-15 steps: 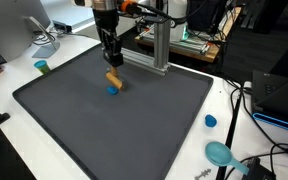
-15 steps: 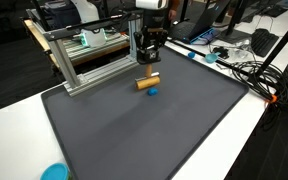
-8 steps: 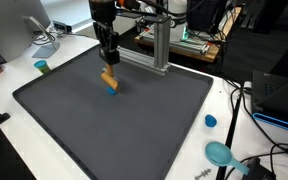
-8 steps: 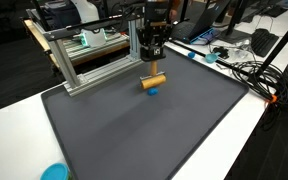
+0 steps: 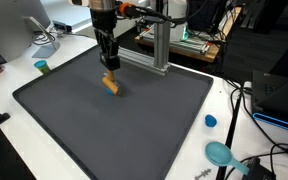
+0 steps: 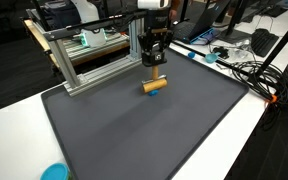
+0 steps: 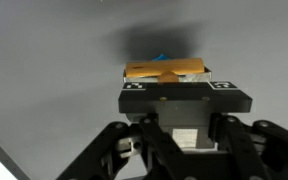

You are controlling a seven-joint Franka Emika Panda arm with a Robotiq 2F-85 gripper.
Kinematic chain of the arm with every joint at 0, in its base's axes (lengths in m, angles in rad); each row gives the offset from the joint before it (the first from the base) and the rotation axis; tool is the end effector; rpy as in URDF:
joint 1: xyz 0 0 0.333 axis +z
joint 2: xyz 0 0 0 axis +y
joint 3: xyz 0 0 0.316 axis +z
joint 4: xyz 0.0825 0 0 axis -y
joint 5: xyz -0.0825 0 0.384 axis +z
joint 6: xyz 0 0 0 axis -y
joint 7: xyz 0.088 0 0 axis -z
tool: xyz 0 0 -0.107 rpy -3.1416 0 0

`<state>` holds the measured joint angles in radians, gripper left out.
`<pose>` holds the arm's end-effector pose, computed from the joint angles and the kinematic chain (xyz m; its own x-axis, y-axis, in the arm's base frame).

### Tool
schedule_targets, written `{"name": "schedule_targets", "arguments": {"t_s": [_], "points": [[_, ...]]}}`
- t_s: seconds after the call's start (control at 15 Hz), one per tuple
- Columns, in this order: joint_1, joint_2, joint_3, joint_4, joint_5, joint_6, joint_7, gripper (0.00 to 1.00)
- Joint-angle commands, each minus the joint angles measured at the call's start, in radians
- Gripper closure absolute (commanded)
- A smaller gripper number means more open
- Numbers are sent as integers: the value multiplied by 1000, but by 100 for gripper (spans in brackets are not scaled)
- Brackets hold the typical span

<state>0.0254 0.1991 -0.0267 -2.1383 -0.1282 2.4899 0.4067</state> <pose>0.5804 0.0002 0.3271 0.9385 -0.2988 0.1733 -0.3085 -0.9507 0.0313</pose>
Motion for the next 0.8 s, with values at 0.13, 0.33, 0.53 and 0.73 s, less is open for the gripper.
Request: {"name": "schedule_targets", "arguments": {"t_s": [0.13,0.33,0.53,0.73], "points": [[10,46,-22,41,4,28,29,78],[12,74,-33,65,-2,11,43,78],[16,101,-44,81,-13,-2,51,78],[17,111,-55,97,-16,-70,40,78]]}}
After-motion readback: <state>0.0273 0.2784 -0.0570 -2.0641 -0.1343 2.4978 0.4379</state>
